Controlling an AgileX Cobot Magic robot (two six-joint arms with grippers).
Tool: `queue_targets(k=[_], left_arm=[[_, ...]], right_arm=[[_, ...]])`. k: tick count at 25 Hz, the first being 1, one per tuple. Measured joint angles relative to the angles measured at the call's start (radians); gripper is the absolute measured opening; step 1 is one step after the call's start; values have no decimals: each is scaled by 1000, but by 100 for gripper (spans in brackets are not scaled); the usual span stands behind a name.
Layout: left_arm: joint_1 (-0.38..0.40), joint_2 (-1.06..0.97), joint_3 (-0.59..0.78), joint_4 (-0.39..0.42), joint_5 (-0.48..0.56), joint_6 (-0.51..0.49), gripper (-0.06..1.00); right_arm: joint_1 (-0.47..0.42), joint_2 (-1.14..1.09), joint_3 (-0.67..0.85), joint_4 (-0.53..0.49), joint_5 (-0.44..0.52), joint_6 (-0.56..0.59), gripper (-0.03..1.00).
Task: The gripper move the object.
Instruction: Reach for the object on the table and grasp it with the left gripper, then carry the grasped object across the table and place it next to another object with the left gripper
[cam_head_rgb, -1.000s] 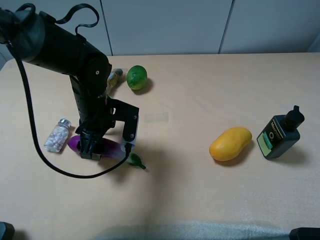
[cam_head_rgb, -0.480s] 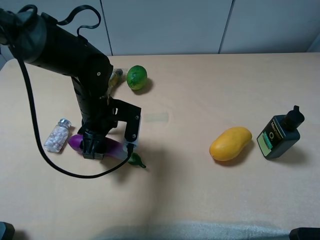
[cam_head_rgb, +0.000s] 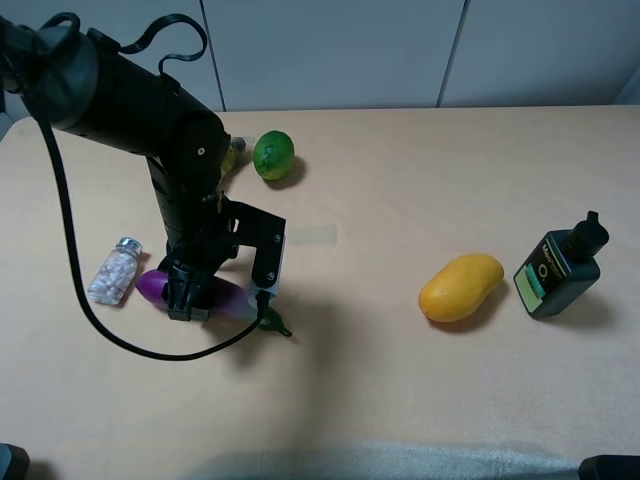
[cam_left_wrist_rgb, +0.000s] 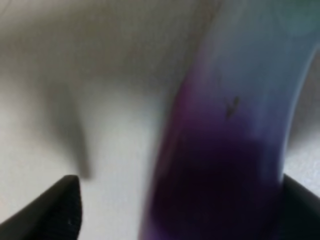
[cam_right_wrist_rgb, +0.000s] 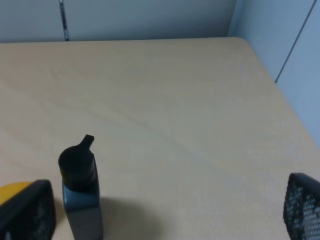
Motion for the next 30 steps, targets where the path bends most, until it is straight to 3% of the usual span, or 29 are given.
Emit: queue_targets(k=[5,18,22,30], left_arm=[[0,0,0,-1,3,-49,59],[0,0,-8,-1,10,-182,59],[0,1,-69,-1,36,-317,59],[0,2,-288,-1,132,-684,59]], right_arm=[[0,0,0,0,0,0,69],[0,0,0,0,0,0,69],[0,0,0,0,0,0,69],[0,0,0,0,0,0,69]])
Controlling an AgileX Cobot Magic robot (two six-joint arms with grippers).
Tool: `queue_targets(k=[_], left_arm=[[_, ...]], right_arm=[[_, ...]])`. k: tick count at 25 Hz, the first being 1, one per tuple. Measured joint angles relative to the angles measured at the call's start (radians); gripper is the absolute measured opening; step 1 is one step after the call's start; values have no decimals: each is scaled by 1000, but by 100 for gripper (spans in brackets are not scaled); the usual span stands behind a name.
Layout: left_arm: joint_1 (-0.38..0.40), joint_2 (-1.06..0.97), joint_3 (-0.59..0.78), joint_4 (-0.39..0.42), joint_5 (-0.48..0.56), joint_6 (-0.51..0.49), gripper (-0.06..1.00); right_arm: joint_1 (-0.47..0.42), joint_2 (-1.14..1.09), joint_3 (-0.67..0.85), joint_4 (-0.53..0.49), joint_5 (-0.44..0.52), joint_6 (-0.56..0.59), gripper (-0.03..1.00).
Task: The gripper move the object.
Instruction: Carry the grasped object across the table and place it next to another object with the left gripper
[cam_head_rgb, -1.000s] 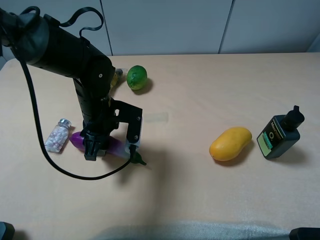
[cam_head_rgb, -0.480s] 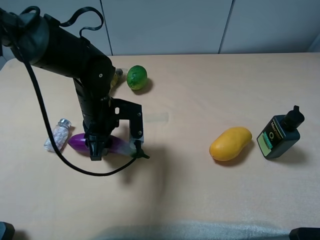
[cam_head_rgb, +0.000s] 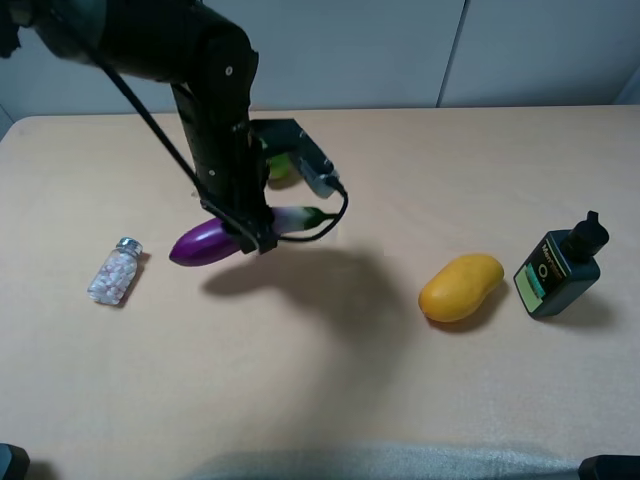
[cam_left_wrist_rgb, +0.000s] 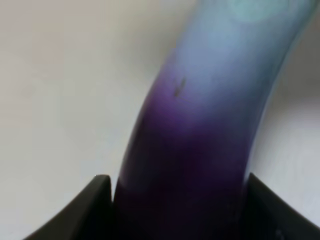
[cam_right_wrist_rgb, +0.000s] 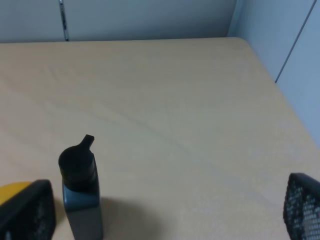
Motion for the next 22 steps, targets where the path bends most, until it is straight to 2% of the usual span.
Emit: queue_targets(k=[5,9,17,22], left_arm=[[-5,0,-163,0,51,-194,59],[-5,4,-296,-5,73,-297,59],[9,185,-707,-8,263,-344,59],[31,305,-890,-13,288,-419,59]], right_arm=[[0,0,0,0,0,0,69],[0,0,0,0,0,0,69],[0,0,0,0,0,0,69],[0,0,0,0,0,0,69]])
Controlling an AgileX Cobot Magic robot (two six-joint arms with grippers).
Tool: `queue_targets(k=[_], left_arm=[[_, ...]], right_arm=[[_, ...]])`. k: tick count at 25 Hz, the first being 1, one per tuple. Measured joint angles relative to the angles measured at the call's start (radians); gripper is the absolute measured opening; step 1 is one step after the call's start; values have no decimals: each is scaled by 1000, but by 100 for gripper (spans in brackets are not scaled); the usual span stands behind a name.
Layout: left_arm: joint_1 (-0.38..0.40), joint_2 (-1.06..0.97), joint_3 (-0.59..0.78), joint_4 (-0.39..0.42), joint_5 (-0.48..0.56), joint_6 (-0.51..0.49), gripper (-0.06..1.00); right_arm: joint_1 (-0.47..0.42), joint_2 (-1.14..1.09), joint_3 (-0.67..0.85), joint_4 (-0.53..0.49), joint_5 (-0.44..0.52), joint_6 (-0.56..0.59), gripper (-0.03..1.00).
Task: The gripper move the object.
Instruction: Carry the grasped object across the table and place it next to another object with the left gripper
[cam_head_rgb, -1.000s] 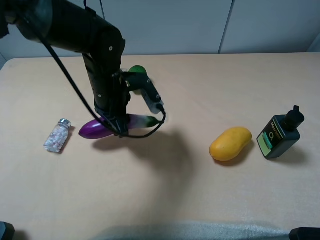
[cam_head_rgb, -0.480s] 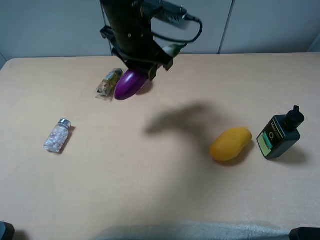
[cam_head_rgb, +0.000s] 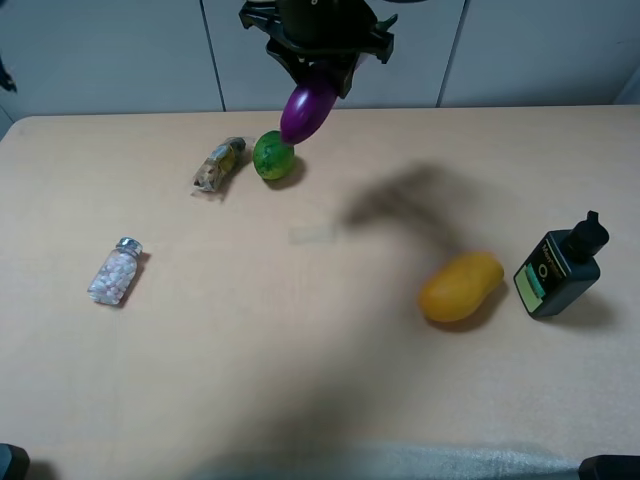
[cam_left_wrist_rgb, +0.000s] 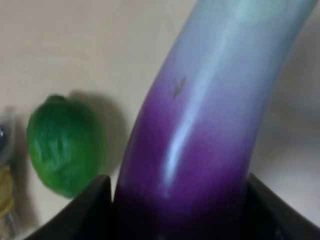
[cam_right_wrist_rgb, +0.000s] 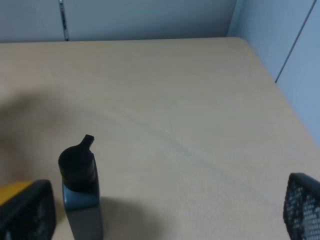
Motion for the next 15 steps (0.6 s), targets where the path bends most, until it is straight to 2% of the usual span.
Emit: queue_targets(k=[4,15], left_arm=[[18,73,-51,-1,12,-8,59],[19,207,-54,-2,49,-8,59]], right_arm=[[0,0,0,0,0,0,69],[0,0,0,0,0,0,69]])
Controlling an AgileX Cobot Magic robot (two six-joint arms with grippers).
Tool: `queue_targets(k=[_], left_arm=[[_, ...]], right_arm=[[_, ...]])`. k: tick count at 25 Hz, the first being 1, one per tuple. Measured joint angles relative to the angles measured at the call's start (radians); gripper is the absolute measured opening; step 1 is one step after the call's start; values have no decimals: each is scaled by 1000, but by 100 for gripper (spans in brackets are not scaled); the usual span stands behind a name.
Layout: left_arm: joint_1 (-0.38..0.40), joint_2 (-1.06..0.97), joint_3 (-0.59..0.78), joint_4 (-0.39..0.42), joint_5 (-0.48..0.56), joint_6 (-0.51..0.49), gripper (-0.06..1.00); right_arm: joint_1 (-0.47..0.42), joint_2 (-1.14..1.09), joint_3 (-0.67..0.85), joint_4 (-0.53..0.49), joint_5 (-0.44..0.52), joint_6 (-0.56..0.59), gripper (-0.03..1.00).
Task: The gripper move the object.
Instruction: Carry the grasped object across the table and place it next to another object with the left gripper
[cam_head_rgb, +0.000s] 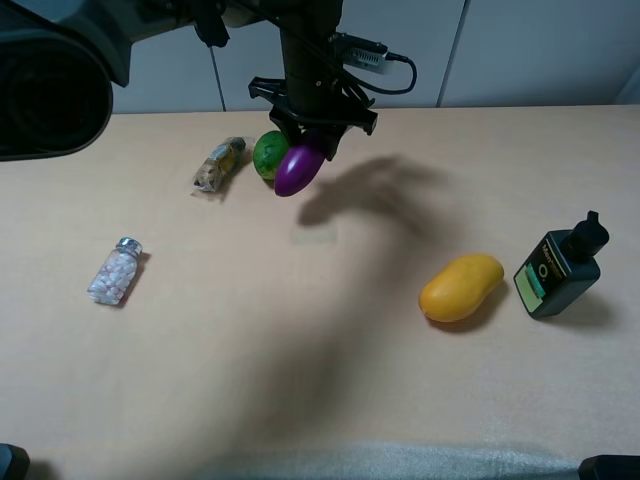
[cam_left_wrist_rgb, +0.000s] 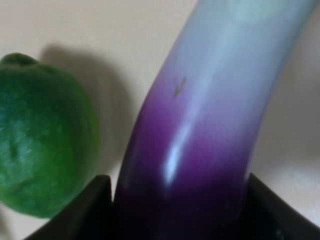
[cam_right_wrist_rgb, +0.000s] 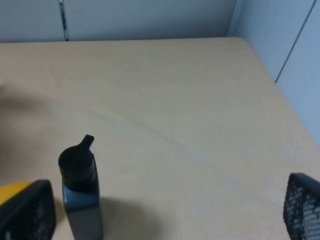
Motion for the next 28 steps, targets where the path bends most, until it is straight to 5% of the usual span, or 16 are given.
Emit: queue_targets(k=[28], left_arm=[[-9,106,0,2,-54,5,59]], right_arm=[[0,0,0,0,0,0,69]])
